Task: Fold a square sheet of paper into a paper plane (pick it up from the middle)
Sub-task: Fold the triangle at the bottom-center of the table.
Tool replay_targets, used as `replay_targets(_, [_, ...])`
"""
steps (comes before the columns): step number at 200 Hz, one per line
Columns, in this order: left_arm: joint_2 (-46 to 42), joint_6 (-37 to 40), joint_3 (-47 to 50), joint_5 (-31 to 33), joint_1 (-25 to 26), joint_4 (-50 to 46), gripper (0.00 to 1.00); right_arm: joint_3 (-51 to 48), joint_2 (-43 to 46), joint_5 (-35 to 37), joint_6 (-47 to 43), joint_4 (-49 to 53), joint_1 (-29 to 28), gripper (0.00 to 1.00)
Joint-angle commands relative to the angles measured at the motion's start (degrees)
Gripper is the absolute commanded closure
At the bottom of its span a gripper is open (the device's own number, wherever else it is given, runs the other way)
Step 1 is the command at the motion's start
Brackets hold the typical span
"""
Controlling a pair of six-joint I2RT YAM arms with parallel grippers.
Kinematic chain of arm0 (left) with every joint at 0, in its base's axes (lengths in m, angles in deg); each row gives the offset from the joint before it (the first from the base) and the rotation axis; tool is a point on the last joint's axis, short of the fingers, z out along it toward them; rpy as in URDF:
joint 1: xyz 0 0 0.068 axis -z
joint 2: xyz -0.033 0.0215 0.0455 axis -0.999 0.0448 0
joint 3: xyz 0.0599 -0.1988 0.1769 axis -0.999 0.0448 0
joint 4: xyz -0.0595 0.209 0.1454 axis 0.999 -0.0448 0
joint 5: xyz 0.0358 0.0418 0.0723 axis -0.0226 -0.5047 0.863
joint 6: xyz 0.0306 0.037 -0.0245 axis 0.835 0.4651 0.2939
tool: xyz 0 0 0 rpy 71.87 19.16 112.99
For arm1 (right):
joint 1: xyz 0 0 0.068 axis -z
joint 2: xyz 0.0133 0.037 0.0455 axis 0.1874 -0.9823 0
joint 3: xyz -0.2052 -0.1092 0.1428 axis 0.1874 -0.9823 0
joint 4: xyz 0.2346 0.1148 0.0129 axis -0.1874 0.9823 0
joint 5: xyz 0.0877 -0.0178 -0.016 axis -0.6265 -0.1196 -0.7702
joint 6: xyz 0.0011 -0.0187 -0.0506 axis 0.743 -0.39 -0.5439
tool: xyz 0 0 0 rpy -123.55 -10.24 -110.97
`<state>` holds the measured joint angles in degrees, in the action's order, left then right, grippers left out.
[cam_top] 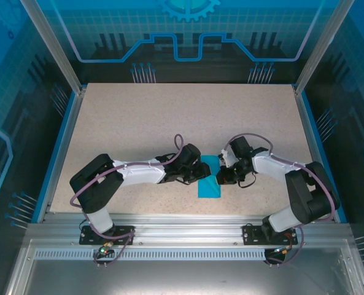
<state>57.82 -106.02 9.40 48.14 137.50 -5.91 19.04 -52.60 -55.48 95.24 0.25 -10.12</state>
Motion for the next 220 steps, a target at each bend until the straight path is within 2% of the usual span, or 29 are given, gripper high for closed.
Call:
replay_targets(1, [-0.2, -0.4, 0.5, -1.5, 0.4, 1.4, 0.65, 0.8, 1.5, 0.9, -0.2, 3.2, 1.1, 0.93])
replay_targets(145, [0.0, -0.7, 0.9, -2.1, 0.6, 1.9, 0.66, 3.5, -3.3, -0.2, -2.4, 3.6, 1.0, 0.89])
replay_targets(220, [1.3, -0.2, -0.8, -2.8, 0.9, 1.5, 0.66, 3.8, -1.7, 0.4, -2.2, 4.5, 0.8, 0.88])
